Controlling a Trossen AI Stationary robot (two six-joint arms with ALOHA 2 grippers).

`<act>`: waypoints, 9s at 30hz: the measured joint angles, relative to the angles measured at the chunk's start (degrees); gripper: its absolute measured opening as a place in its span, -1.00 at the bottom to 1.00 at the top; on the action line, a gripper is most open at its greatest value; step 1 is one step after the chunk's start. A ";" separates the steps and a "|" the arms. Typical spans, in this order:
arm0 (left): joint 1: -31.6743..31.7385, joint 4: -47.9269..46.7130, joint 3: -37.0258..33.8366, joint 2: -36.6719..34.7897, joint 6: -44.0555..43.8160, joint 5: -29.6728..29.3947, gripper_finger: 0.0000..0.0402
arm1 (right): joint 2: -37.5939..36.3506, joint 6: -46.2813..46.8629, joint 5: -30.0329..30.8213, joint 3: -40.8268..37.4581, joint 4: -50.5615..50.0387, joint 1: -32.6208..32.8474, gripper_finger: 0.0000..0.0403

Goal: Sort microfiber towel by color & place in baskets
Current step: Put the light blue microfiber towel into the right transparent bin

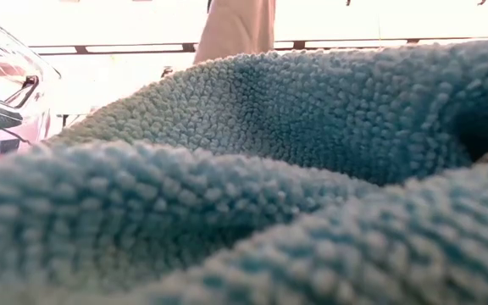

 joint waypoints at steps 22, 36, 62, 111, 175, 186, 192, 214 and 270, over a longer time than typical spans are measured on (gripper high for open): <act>1.35 3.47 -2.27 -0.09 0.41 6.71 -1.00 | 0.11 -5.30 -0.43 0.00 7.29 -0.70 -0.18; 1.35 -2.23 -2.27 -0.11 -0.39 6.71 -1.00 | 0.11 -4.49 -0.42 0.00 6.38 -0.72 -0.95; 1.44 -24.89 -1.20 -1.09 -17.45 6.25 -0.39 | -2.34 11.86 -0.42 1.63 -12.80 -0.20 -0.96; 0.92 -24.90 -2.40 -10.25 -18.67 -2.12 -0.38 | -7.32 26.09 4.68 29.96 -41.28 18.12 -0.96; 0.91 -24.90 -4.54 -10.66 -17.64 -2.27 -0.39 | -8.09 65.51 -18.47 -13.36 -67.13 18.08 -0.95; 0.92 -24.90 -4.54 -10.66 -17.62 -2.38 -0.39 | -8.07 64.77 -18.46 -15.89 -58.49 18.08 -0.69; 0.92 -24.90 -4.54 -10.66 -17.62 -2.38 -0.39 | -8.07 62.79 -17.95 -11.82 -58.73 17.97 -0.40; 0.92 -24.90 -4.54 -10.66 -16.97 -2.38 -0.39 | -6.89 50.22 -3.35 -3.45 -47.28 14.35 -0.32; 0.92 -24.90 -4.54 -10.66 -15.04 -2.36 -0.39 | 25.95 31.48 -6.96 8.39 -26.87 -0.33 -0.39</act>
